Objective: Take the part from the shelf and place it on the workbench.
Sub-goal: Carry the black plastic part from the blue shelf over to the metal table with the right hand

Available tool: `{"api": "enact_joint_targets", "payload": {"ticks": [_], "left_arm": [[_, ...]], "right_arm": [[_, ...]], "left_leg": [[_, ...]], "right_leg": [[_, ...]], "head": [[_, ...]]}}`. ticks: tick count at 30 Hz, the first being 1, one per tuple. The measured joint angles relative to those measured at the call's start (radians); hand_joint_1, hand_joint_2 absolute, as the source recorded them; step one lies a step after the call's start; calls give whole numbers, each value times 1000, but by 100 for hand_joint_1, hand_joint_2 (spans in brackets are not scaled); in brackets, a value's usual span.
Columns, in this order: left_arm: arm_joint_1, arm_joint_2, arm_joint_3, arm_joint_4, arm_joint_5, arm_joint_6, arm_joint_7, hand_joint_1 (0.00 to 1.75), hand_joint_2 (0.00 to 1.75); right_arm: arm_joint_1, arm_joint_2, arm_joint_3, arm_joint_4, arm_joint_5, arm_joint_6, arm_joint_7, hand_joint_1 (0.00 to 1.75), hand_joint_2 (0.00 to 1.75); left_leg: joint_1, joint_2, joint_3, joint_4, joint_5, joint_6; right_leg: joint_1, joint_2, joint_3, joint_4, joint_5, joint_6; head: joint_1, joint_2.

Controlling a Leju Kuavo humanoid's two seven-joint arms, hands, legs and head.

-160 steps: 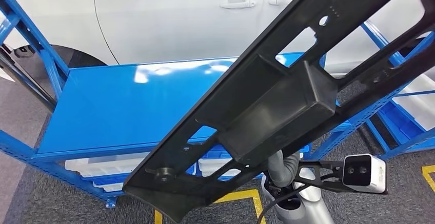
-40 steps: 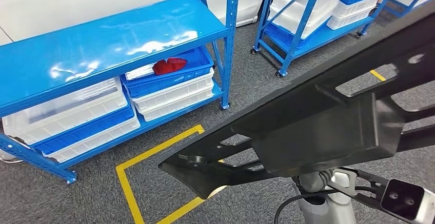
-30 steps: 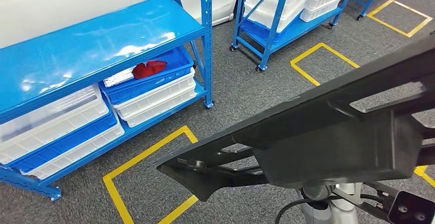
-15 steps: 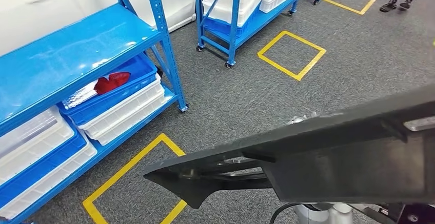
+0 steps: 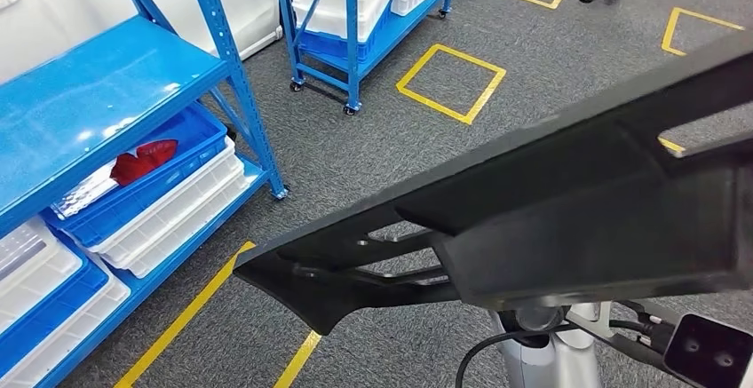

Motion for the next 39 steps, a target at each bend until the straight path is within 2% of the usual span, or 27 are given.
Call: {"api": "enact_joint_targets", "payload": {"ticks": [2, 3, 5, 7, 9, 10, 11, 12, 13, 14, 16, 17, 18, 20, 21, 22, 24, 26, 27, 28, 29, 31, 32, 33, 35, 37, 39], "left_arm": [[0, -6, 0, 0, 0, 18, 26, 0, 0], [0, -9, 0, 0, -1, 27, 40, 0, 0], [-1, -15, 0, 0, -6, 44, 69, 0, 0], [-1, -18, 0, 0, -14, 54, 90, 0, 0], [6, -20, -1, 0, -17, 61, 102, 0, 0], [10, -21, -1, 0, -17, 62, 106, 0, 0], [14, -22, -1, 0, -15, 63, 108, 0, 0], [16, -23, -1, 0, -12, 62, 109, 0, 0], [17, -25, 0, 0, -5, 61, 108, 0, 0], [17, -27, 2, 0, 5, 62, 104, 0, 0], [17, -30, 9, 0, 28, 65, 96, 0, 0], [18, -32, 14, 0, 35, 68, 93, 0, 0], [18, -34, 18, 0, 40, 70, 91, 0, 0], [16, -38, 25, 0, 43, 71, 90, 0, 0], [13, -40, 27, 0, 43, 70, 89, 0, 0], [11, -42, 28, 0, 42, 68, 87, 0, 0], [11, -44, 28, 0, 41, 64, 81, 0, 0], [14, -44, 29, 0, 42, 65, 75, 0, 0], [13, -44, 30, 0, 43, 66, 71, 0, 0], [11, -44, 30, 0, 43, 67, 68, 0, 0], [8, -44, 30, 0, 43, 65, 64, 0, 0], [4, -44, 30, 0, 40, 59, 58, 0, 0], [3, -44, 30, 0, 38, 55, 55, 0, 0], [3, -42, 30, 0, 36, 52, 51, 0, 0], [2, -39, 30, 0, 35, 45, 42, 0, 0], [-1, -34, 30, 0, 33, 39, 35, 0, 0], [0, -24, 29, 0, 34, 38, 34, 0, 0]], "right_arm": [[-17, -9, 12, 10, -17, -19, 3, 175, 175], [-21, -14, 16, 14, -23, -25, 3, 175, 175], [-22, -24, 22, 20, -27, -37, 3, 175, 175], [-20, -31, 27, 22, -26, -50, 3, 175, 175], [-12, -34, 32, 22, -22, -61, 2, 175, 175], [-3, -36, 34, 22, -18, -64, 2, 175, 175], [10, -39, 35, 22, -14, -66, 1, 175, 175], [24, -41, 35, 21, -9, -66, 0, 175, 175], [39, -43, 35, 18, -5, -64, -3, 175, 175], [52, -45, 35, 14, -1, -61, -6, 175, 175], [71, -47, 35, 5, 5, -50, -10, 175, 175], [77, -47, 35, 2, 6, -46, -11, 175, 175], [82, -47, 35, -1, 8, -43, -11, 175, 175], [93, -49, 34, -7, 9, -42, -12, 175, 175], [96, -50, 34, -9, 10, -42, -12, 175, 175], [97, -52, 34, -11, 10, -42, -12, 175, 175], [98, -54, 34, -12, 9, -38, -12, 175, 175], [99, -55, 34, -11, 6, -29, -12, 175, 175], [98, -56, 34, -8, 4, -25, -12, 175, 175], [96, -56, 35, -5, 2, -22, -12, 175, 175], [92, -57, 36, -1, -1, -22, -12, 175, 175], [79, -57, 41, 7, -8, -23, -12, 175, 175], [73, -57, 43, 10, -12, -23, -12, 175, 175], [69, -57, 44, 14, -15, -23, -12, 175, 175], [66, -58, 45, 20, -26, -18, -12, 175, 175], [63, -57, 45, 28, -41, -10, -12, 175, 175], [58, -55, 45, 40, -57, 2, -12, 175, 175]], "left_leg": [[-5, 18, 3, 1, -5, -10], [-7, 27, 5, 1, -7, -15], [-6, 38, 9, 1, -13, -25], [-2, -1, -6, 43, -45, -34], [2, -54, -62, 162, -107, -39], [2, -65, -95, 229, -132, -40], [2, -69, -119, 272, -140, -42], [3, -71, -127, 280, -127, -42], [4, -74, -117, 246, -95, -42], [6, -88, -92, 183, -53, -42], [14, -144, -43, 63, -3, -39], [15, -166, -30, 33, 3, -37], [14, -175, -27, 25, -1, -32], [12, -151, -24, 19, 2, -18], [12, -138, -21, 16, 4, -10], [13, -124, -19, 11, 7, -2], [8, -96, -16, 8, 7, 7], [2, -65, -16, 8, 5, 11], [0, -51, -16, 9, 4, 11], [-1, -38, -15, 9, 3, 11], [-3, -27, -13, 9, 2, 10], [-7, -7, -9, 9, -2, 6], [-8, 1, -7, 8, -3, 2], [-9, 10, -5, 7, -5, -3], [-8, 25, -1, 4, -7, -14], [-6, 1, -6, 27, -28, -23], [-3, -48, -48, 124, -85, -29]], "right_leg": [[11, -28, 38, -79, 17, -16], [16, -26, 37, -86, 13, -23], [13, -1, 36, -91, 18, -33], [6, 21, 40, -102, 24, -44], [3, 45, 42, -105, 27, -51], [4, 58, 41, -105, 27, -53], [4, 73, 42, -104, 27, -53], [3, 88, 42, -102, 26, -53], [2, 102, 43, -100, 25, -51], [1, 116, 43, -96, 23, -48], [1, 143, 38, -84, 18, -38], [0, 155, 32, -80, 18, -32], [-2, 168, 27, -79, 20, -24], [-6, 188, 20, -80, 24, -9], [-5, 174, 16, -71, 19, -3], [-4, 148, 3, -46, 4, 1], [-1, 80, -50, 65, -54, 5], [-4, 55, -108, 183, -97, 8], [-5, 51, -115, 200, -95, 7], [-5, 47, -100, 174, -74, 5], [-4, 38, -65, 112, -43, 0], [5, -3, 13, -28, 0, -15], [11, -18, 34, -69, 7, -22], [17, -25, 41, -86, 5, -28], [16, -3, 41, -93, 10, -35], [10, 18, 48, -109, 19, -45], [7, 38, 52, -117, 24, -52]], "head": [[0, 0], [0, 0], [0, 0], [0, 0], [0, 0], [0, 0], [0, 0], [0, 0], [0, 0], [0, 0], [0, 0], [0, 0], [0, 0], [0, 0], [0, 0], [0, 0], [0, 0], [0, 0], [0, 0], [0, 0], [0, 0], [0, 0], [0, 0], [0, 0], [0, 0], [0, 0], [0, 0]]}}
